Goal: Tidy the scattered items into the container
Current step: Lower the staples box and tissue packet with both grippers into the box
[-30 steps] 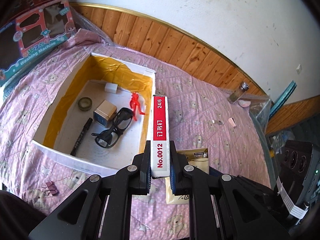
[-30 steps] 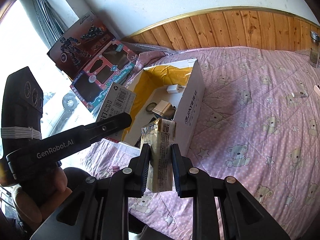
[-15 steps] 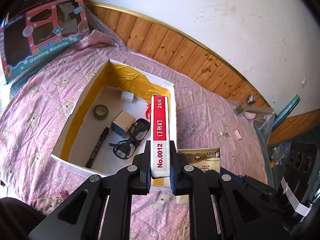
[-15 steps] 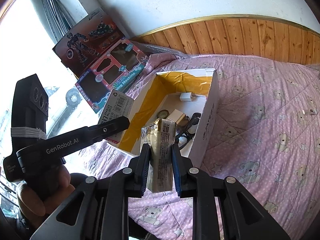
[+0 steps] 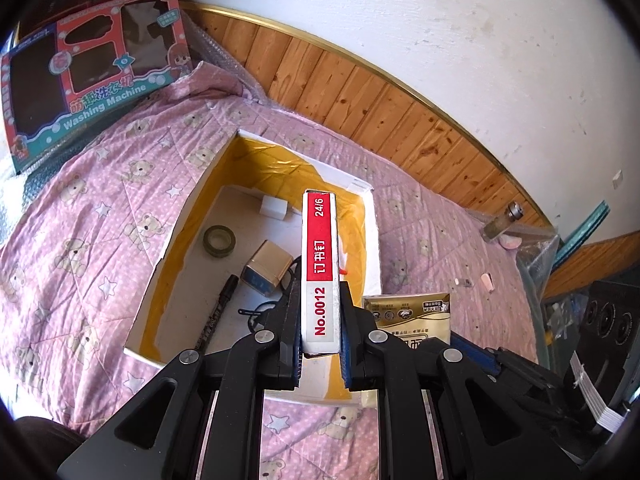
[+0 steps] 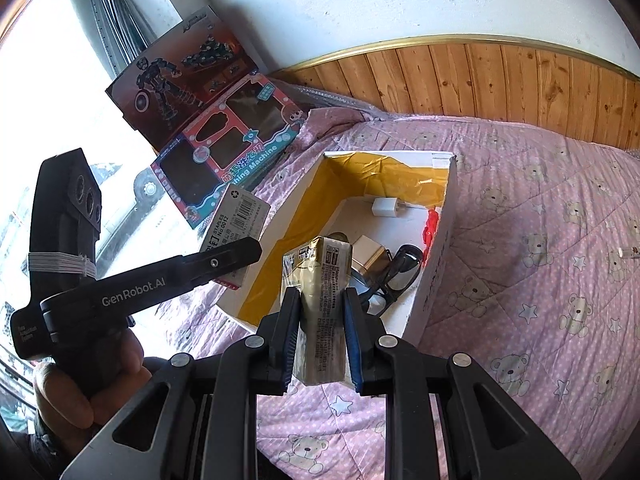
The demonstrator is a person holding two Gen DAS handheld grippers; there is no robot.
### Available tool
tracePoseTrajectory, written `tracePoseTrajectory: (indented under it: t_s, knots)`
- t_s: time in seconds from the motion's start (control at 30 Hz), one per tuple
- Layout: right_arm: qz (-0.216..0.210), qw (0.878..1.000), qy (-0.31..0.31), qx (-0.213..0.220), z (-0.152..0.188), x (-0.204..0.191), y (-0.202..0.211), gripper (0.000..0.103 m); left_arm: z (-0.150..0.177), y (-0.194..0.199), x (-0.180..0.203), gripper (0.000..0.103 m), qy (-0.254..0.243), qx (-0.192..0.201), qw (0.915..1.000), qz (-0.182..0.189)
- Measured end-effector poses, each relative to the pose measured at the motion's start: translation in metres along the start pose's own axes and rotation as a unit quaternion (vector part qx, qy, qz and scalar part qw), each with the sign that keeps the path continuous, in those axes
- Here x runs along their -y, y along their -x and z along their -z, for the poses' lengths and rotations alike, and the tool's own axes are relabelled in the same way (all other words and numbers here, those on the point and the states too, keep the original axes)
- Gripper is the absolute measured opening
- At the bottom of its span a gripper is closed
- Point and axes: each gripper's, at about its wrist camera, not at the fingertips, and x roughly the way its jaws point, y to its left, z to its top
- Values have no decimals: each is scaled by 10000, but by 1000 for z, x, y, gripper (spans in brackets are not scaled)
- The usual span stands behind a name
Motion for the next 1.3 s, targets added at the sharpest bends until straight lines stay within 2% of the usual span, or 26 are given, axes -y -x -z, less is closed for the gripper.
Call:
tracePoseTrajectory:
  t_s: [0.73,1.3]
  knots:
    - [222,9995,198,-107,-58,14,-54,23,-46,-61,-15,15,-88,-328,9990,-285]
    - [408,9984,223,-315,-93,42,-104,23,-84,-123,-33,15,207,-780,9961,-358]
